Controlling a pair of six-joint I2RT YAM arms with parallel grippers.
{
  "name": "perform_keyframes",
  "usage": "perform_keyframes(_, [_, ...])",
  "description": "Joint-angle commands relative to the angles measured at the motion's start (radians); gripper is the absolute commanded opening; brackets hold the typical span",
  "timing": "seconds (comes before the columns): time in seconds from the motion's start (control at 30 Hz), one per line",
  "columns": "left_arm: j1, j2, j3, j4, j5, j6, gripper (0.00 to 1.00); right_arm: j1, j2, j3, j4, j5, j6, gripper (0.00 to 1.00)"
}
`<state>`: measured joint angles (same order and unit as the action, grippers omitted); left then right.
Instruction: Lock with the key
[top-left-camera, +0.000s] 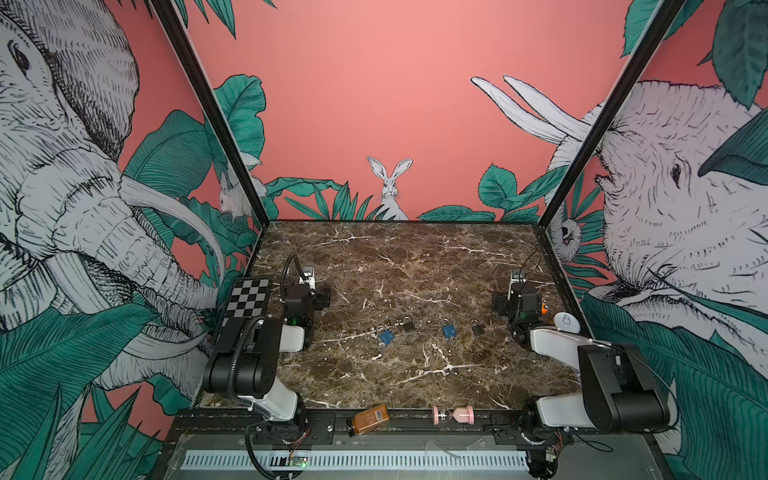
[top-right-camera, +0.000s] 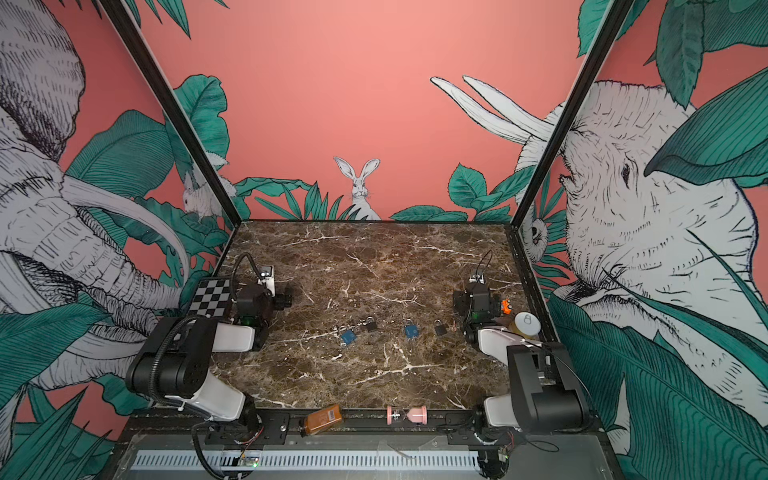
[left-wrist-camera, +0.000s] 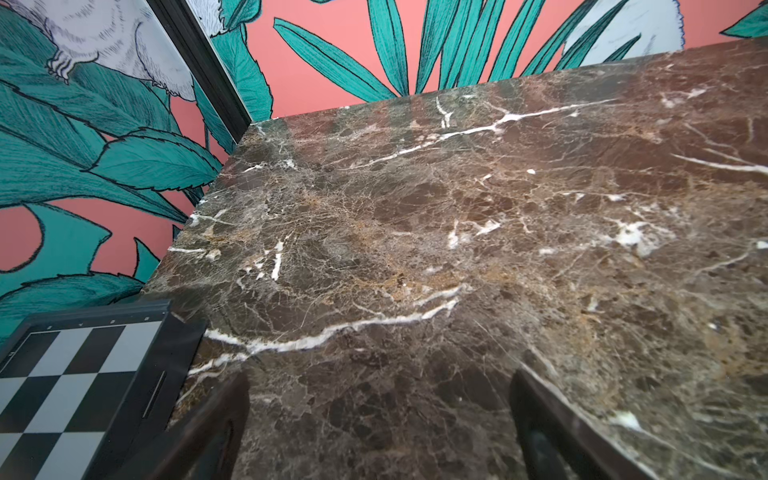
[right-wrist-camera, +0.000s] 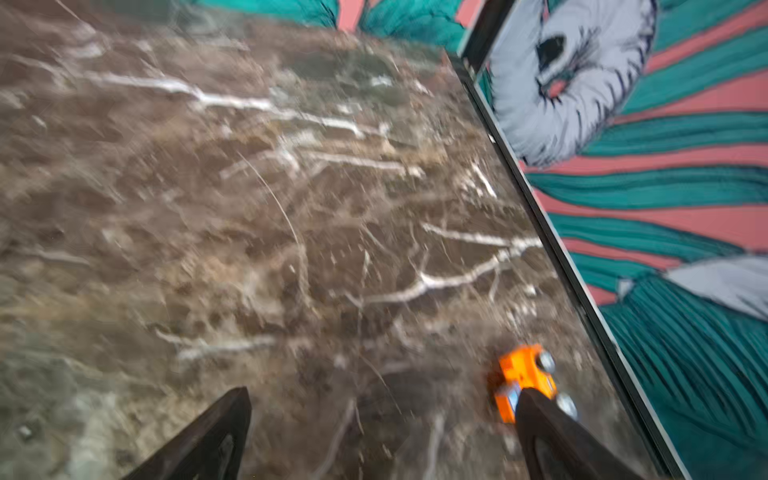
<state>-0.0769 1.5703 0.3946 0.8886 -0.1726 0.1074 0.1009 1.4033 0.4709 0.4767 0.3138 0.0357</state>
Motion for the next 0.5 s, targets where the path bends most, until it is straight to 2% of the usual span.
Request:
perform_keyframes(0.0, [0.005,-0.021,0.005,0.000,0.008,-0.006,0.98,-0.016,0.023,0.016,0.113,-0.062,-0.049,0.98])
perform_keyframes(0.13, [0.005,-0.021,0.006,0.001,0.007,-0.006,0.98,-0.057,0.137,-0.075,0.405,-0.119,-0.029,0.98])
perform_keyframes(0.47, [0.005,-0.021,0.005,0.000,0.008,-0.005,0.98,-0.056,0.125,-0.073,0.374,-0.119,-0.027,0.98])
